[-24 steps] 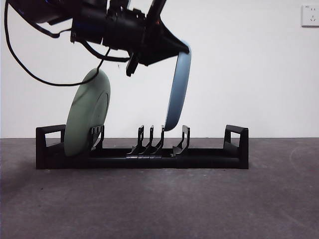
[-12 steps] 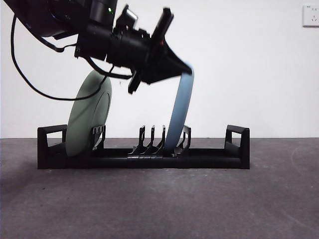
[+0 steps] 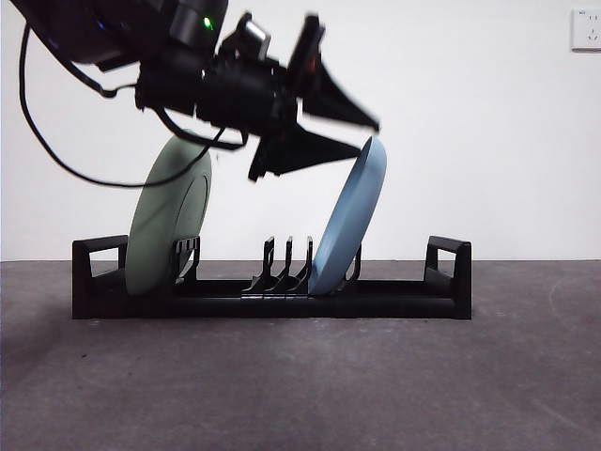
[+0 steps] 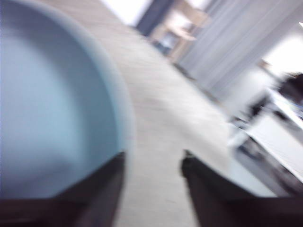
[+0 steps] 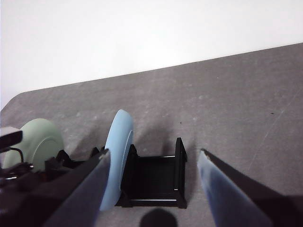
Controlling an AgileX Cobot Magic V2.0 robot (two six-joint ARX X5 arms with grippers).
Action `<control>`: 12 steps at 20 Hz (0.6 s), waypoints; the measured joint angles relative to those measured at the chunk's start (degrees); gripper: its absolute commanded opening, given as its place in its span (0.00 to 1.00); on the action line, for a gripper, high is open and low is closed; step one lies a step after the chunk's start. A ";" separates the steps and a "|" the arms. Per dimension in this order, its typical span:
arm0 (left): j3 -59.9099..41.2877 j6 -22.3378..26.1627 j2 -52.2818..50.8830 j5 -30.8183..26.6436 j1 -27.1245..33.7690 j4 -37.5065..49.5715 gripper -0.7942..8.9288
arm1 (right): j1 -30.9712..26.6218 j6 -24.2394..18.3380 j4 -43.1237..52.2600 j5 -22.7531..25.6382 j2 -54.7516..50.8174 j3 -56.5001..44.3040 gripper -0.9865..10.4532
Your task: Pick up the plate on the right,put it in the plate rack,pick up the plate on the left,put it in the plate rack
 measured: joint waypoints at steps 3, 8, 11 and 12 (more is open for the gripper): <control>0.00 1.03 -4.28 1.99 -0.04 -2.38 0.08 | 0.00 -0.07 -0.92 -0.04 0.70 0.00 0.23; 0.00 7.19 -15.21 -3.82 -0.04 -12.31 0.07 | 0.00 -3.96 -4.28 -1.14 2.99 0.00 0.08; 0.00 13.84 -22.71 -16.13 -0.07 -23.23 0.07 | 0.00 -6.25 -4.57 -1.99 3.34 0.00 0.08; 0.00 16.09 -24.98 -20.72 -0.09 -26.69 0.07 | 0.00 -6.88 -4.50 -1.92 3.32 0.00 0.08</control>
